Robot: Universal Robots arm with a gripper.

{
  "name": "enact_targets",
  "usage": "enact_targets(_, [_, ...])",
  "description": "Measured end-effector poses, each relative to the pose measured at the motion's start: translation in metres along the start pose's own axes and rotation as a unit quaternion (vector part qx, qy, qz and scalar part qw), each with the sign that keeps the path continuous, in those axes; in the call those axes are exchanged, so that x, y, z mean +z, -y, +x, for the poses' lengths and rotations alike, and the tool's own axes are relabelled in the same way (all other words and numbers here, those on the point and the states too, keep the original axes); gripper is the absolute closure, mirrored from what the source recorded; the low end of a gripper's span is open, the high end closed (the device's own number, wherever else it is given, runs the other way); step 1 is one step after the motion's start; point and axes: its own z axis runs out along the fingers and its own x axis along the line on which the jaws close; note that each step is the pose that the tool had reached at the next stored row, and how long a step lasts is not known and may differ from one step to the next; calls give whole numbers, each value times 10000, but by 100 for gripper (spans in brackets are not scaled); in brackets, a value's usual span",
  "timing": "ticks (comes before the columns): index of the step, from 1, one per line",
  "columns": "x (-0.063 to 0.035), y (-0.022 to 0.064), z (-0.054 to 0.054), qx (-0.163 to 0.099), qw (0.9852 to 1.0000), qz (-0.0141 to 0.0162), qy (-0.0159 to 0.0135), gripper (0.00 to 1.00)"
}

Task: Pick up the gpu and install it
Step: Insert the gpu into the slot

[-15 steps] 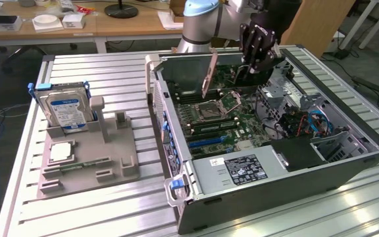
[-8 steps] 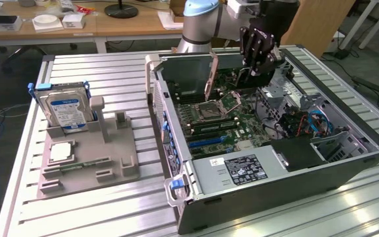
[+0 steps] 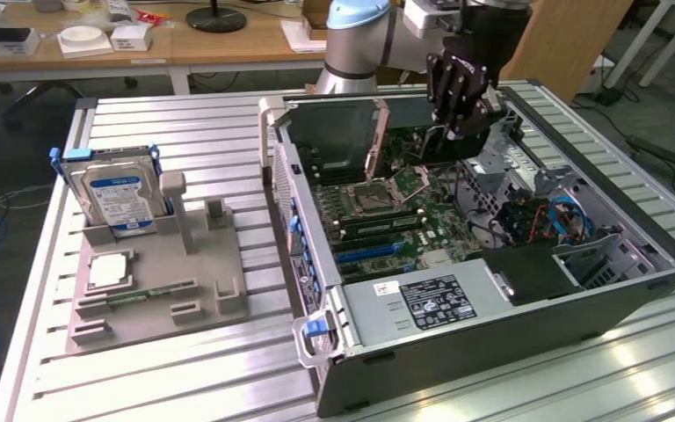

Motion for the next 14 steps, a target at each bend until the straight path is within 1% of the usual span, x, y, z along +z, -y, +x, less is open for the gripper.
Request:
enact_targets(2, [10,-1,-1,1,10000,0,1,73])
enact_targets(4, [29,-27,-4,2,10000,-1,-1,73])
enact_targets(10, [100,-37,-4,2,10000,0,0,73])
enact_targets(14, [104,-37,-4,2,10000,-1,0,73])
